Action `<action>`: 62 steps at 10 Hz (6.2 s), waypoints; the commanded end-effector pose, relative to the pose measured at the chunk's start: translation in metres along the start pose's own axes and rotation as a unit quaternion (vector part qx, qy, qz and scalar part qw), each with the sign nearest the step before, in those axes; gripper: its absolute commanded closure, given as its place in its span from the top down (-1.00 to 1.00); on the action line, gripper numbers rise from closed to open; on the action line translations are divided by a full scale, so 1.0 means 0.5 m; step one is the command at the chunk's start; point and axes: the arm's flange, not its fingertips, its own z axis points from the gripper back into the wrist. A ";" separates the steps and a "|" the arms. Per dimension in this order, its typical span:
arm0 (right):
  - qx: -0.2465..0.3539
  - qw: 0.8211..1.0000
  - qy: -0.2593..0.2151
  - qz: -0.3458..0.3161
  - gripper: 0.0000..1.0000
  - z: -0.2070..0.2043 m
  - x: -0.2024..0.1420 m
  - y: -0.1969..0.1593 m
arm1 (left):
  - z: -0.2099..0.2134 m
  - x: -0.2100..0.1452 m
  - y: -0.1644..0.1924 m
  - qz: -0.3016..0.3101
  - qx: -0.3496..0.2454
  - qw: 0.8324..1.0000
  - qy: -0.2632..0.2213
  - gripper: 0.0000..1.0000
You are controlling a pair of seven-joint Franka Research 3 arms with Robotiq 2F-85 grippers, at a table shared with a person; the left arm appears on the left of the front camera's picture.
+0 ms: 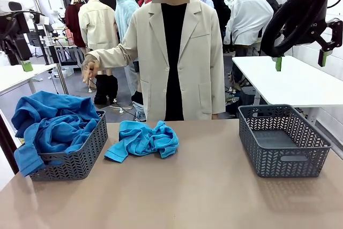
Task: Sort the tops and bottoms.
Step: Lift clothes from the center of the table with your right hand, then sort the clothes according to human instructions.
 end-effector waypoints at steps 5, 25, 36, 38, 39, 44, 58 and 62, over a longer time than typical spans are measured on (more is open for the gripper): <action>0.128 0.980 0.004 0.154 1.00 -0.014 0.065 0.218 | 0.077 -0.100 0.030 0.072 0.076 0.993 -0.053 1.00; 0.210 0.937 -0.008 0.280 1.00 -0.520 0.158 0.711 | 0.050 -0.456 0.066 0.259 0.033 0.959 -0.107 1.00; 0.193 0.941 -0.019 0.278 -0.96 -0.621 0.161 0.807 | 0.050 -0.456 0.066 0.259 0.033 0.959 -0.107 1.00; 0.185 0.942 -0.027 0.280 -1.00 -0.601 0.150 0.810 | 0.050 -0.456 0.066 0.259 0.033 0.959 -0.107 1.00; 0.185 0.940 -0.036 0.284 -1.00 -0.585 0.146 0.808 | 0.050 -0.456 0.066 0.259 0.033 0.959 -0.107 1.00; 0.157 0.933 -0.091 0.311 -1.00 -0.371 0.125 0.776 | 0.050 -0.456 0.066 0.259 0.033 0.959 -0.107 1.00; 0.172 0.921 -0.162 0.310 -1.00 0.238 0.126 0.649 | 0.050 -0.456 0.066 0.259 0.033 0.959 -0.107 1.00; 0.172 0.921 -0.162 0.310 -1.00 0.238 0.126 0.649 | 0.050 -0.456 0.066 0.259 0.033 0.959 -0.107 1.00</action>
